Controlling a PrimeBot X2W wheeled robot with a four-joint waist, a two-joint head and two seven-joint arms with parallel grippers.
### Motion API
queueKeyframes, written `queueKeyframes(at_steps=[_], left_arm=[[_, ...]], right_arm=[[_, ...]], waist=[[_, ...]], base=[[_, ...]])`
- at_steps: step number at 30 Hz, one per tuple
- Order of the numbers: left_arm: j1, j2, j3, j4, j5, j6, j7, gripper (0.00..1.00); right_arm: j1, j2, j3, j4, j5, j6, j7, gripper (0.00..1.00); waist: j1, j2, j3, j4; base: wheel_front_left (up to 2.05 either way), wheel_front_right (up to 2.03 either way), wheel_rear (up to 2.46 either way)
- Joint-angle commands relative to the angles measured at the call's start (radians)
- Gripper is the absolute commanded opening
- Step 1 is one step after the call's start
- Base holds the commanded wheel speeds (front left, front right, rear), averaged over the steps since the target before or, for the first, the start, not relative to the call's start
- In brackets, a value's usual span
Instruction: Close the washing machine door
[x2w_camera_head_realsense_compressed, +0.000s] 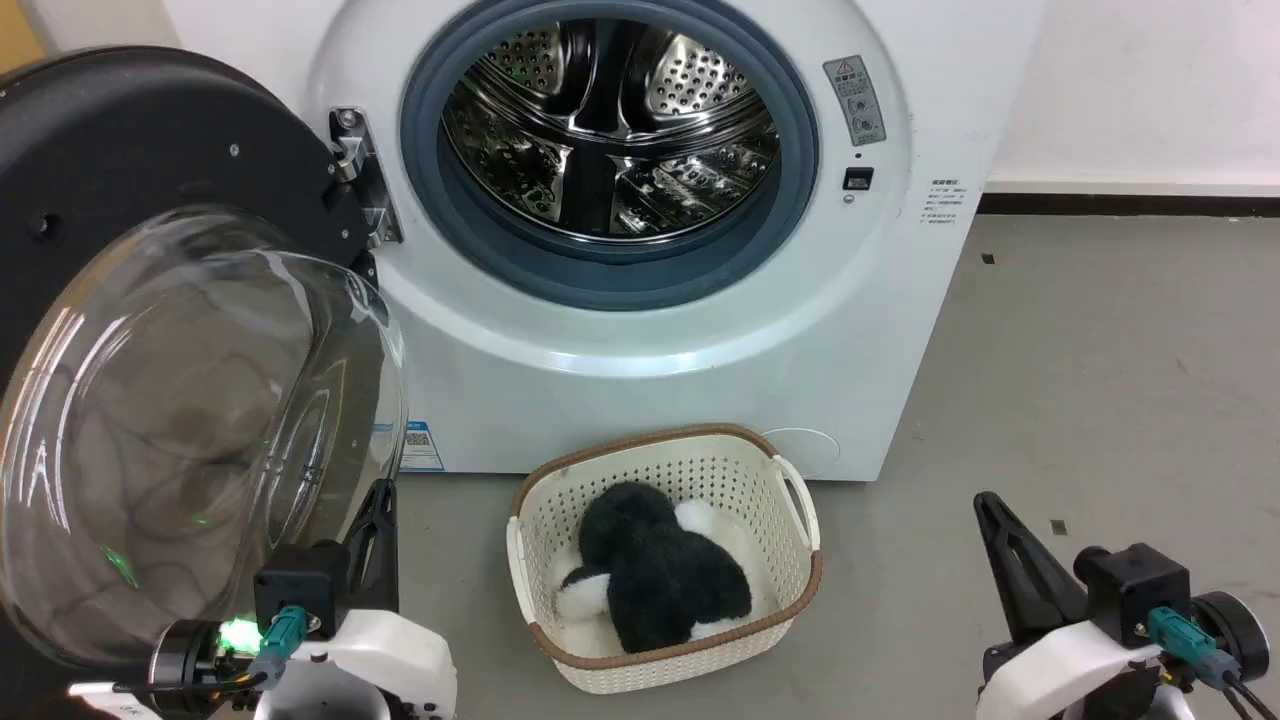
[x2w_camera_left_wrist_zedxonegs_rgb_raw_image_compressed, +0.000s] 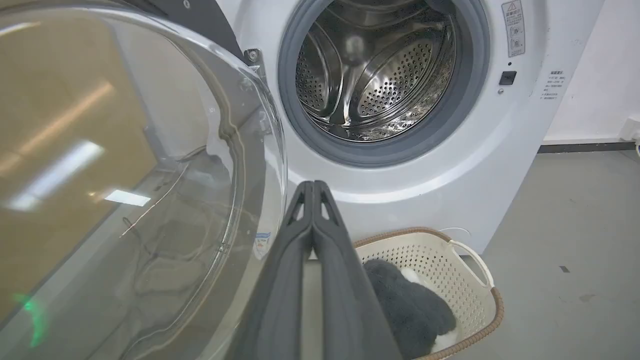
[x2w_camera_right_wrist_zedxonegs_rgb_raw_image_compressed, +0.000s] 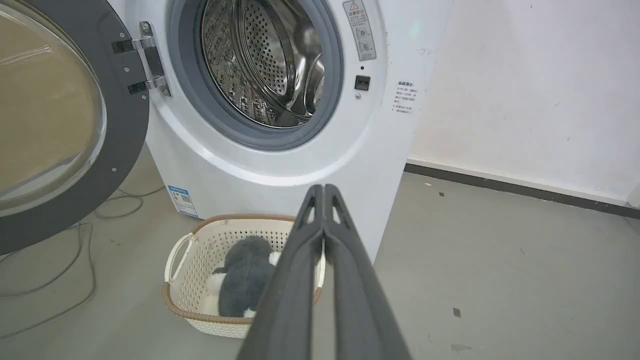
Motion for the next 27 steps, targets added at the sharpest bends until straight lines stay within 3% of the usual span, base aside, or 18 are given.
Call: queueKeyframes(at_steps=[1,27], left_arm=[[0.015,0.000,0.002,-0.004,0.003,-0.005,0.000,0.00],[0.015,0.000,0.002,-0.004,0.003,-0.005,0.000,0.00]], right_arm=[[-0.006,0.005,-0.002,-0.004,-0.008,-0.001,0.001,0.00],[-0.006,0.005,-0.002,-0.004,-0.008,-0.001,0.001,0.00]], waist=[[0.0000,-0.0001,0.000,0.000],[0.0000,-0.0001,0.000,0.000]], base=[[0.00,0.00,0.00],[0.00,0.00,0.00]])
